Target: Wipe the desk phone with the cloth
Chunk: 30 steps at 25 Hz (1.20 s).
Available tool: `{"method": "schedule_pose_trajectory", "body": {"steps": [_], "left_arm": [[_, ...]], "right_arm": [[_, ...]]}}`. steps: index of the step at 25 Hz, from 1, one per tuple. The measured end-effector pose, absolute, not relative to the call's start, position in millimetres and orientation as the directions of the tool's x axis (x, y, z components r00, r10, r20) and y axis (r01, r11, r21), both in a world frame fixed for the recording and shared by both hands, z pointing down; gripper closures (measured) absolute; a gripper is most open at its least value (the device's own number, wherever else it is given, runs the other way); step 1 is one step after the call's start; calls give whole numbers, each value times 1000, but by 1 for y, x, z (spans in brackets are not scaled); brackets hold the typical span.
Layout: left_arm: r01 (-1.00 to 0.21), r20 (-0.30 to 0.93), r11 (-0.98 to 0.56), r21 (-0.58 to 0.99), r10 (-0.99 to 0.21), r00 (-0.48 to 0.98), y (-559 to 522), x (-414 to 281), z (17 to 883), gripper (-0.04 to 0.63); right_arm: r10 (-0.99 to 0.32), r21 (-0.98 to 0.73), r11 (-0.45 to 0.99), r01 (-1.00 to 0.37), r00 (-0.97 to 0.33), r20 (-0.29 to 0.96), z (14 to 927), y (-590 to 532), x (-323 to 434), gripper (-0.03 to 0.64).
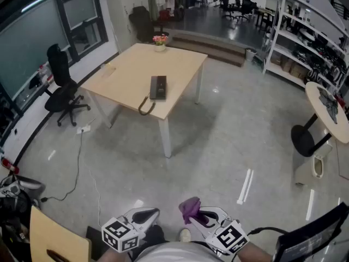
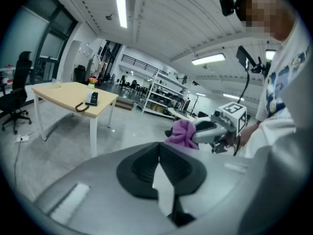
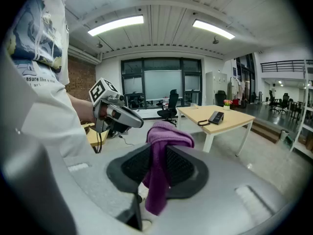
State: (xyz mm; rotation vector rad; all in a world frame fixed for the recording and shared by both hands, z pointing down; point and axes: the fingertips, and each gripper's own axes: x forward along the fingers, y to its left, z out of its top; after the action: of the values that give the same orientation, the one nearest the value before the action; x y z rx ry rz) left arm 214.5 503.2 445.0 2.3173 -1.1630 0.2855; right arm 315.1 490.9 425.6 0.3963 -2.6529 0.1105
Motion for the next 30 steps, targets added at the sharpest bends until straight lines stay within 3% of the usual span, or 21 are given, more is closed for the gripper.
{"method": "schedule_pose_trajectory", "body": {"steps": [18, 30], "left_arm": [[-723, 373, -582, 371, -620, 690, 403, 78, 440, 563], [-738, 396, -484, 470, -632, 666, 277, 29, 466, 522]], "right_arm": [[-378, 7, 906, -423, -803, 460, 411, 388, 182, 528], [-372, -23, 903, -429, -808, 456, 425, 249, 154, 528]]}}
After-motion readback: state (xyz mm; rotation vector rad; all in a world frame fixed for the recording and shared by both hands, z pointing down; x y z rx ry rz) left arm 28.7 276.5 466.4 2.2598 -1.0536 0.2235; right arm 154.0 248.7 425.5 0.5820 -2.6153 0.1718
